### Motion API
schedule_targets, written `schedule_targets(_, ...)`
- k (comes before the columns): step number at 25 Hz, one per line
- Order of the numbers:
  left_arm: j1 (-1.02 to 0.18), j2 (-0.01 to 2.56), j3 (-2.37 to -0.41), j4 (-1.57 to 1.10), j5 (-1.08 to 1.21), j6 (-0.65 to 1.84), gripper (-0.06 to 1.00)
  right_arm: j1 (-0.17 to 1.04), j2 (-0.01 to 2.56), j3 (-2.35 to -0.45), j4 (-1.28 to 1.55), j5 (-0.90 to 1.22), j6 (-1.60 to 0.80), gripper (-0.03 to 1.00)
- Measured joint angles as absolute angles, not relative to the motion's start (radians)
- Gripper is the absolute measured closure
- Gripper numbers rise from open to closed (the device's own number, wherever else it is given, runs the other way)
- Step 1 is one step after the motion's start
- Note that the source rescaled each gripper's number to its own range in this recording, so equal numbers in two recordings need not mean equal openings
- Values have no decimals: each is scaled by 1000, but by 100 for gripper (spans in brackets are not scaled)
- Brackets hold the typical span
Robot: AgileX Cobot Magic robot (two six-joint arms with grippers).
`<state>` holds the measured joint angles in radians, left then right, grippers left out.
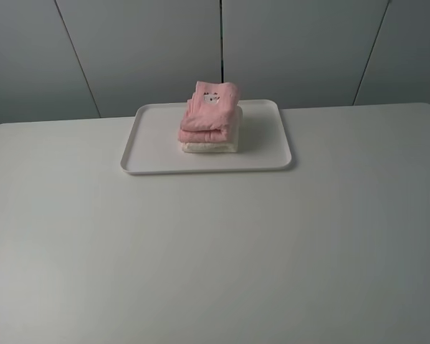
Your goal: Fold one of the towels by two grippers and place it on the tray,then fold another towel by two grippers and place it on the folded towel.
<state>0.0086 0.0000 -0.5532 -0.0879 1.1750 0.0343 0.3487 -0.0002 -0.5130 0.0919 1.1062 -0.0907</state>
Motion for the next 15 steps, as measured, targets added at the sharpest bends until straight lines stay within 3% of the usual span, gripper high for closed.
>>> schedule_targets(15, 9, 0, -512, -80, 1088, 9, -5, 339, -1, -513, 71, 1100, -90, -3)
